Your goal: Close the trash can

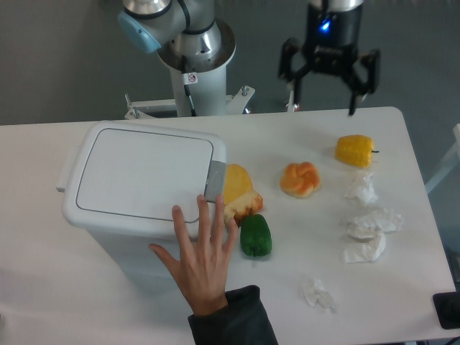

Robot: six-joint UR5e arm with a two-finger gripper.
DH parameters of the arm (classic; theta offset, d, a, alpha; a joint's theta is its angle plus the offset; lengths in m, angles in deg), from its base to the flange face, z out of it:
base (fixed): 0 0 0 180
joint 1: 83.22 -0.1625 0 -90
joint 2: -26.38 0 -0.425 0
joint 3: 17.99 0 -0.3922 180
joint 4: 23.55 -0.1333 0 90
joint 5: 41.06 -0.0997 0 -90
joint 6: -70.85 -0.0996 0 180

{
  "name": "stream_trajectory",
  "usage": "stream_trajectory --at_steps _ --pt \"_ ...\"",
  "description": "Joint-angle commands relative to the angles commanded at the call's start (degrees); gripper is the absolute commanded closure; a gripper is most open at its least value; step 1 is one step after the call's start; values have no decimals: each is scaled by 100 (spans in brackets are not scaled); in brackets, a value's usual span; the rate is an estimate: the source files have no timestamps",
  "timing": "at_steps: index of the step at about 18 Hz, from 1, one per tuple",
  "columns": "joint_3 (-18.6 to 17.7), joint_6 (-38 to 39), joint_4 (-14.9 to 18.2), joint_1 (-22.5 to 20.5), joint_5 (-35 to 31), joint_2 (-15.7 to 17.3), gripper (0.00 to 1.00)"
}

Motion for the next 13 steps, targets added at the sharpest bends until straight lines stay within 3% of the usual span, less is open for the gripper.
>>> stream_trajectory --at_steps 8,13 --pt "0 -2383 528 -977 -35 53 0" --pt "-9 -2606 643 -1092 -132 71 0"
